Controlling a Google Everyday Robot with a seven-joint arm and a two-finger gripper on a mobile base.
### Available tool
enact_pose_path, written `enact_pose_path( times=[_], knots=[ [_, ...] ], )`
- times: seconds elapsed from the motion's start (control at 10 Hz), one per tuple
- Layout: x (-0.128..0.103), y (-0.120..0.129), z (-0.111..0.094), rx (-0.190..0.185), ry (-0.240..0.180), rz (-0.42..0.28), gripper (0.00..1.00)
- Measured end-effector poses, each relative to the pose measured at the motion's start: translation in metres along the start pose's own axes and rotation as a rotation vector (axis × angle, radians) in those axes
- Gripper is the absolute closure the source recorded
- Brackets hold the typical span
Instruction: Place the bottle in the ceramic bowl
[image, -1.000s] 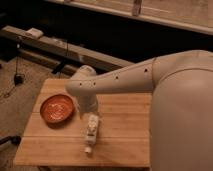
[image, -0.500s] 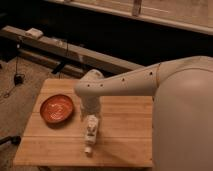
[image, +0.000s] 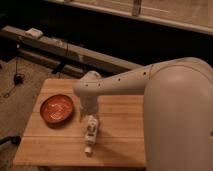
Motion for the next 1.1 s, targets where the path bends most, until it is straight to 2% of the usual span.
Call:
enact_pose_path(
  times=[0.5, 1.1],
  knots=[
    [0.0, -0.003, 0.026, 0.01, 0.034, -0.001, 0.35],
    [0.002, -0.01, 0.045, 0.006, 0.055, 0.025, 0.35]
  ],
)
